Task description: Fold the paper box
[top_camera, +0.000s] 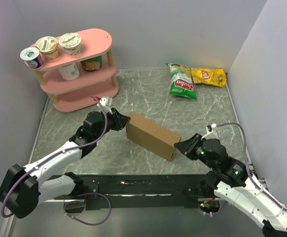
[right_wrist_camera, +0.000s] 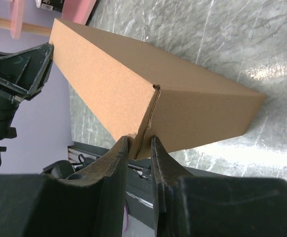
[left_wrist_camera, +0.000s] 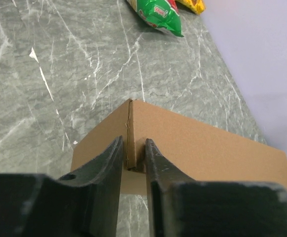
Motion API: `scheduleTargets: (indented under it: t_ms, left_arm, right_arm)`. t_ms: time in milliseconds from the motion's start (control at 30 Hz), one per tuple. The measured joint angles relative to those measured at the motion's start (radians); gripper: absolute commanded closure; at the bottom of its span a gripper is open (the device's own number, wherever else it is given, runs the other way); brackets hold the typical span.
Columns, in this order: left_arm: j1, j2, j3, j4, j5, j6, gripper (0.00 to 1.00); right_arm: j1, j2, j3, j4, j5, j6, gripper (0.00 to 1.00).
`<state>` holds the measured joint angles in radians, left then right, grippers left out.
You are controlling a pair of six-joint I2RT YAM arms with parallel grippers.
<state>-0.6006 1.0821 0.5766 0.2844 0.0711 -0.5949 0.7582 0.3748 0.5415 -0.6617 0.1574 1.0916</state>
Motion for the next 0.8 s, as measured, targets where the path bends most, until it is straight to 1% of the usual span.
scheduleTargets:
  t_ms: [33, 67, 133, 167, 233, 333, 467, 500, 800]
  left_arm:
    - [0.001, -0.001, 0.008, -0.013, 0.0, 0.0, 0.58]
    - [0.003, -0.002, 0.016, -0.027, 0.0, 0.001, 0.5]
    - [0.006, -0.005, 0.031, -0.069, 0.005, 0.003, 0.45]
    - [0.007, -0.007, 0.037, -0.092, 0.011, 0.003, 0.4]
    - [0.014, -0.012, 0.053, -0.132, 0.023, 0.006, 0.36]
    - [0.032, -0.023, 0.07, -0.186, 0.04, 0.008, 0.37]
    - [0.056, -0.029, 0.071, -0.2, 0.066, 0.007, 0.44]
    - [0.063, -0.029, 0.071, -0.2, 0.075, 0.004, 0.44]
    - [0.124, -0.037, 0.027, -0.128, 0.157, -0.05, 0.41]
  right_arm:
    - [0.0, 0.0, 0.0, 0.0, 0.0, 0.001, 1.0]
    - [0.0, 0.0, 0.0, 0.0, 0.001, 0.001, 1.0]
    - [0.0, 0.0, 0.001, 0.005, 0.002, 0.0, 1.0]
    - [0.0, 0.0, 0.003, 0.01, 0.003, 0.0, 1.0]
    - [0.0, 0.003, 0.005, 0.012, 0.006, -0.001, 1.0]
    - [0.0, 0.02, 0.012, 0.016, 0.009, -0.008, 1.0]
    - [0.0, 0.034, 0.016, 0.022, 0.01, -0.016, 1.0]
    - [0.0, 0.034, 0.016, 0.022, 0.01, -0.017, 1.0]
    - [0.0, 0.034, 0.016, 0.026, 0.01, -0.027, 1.0]
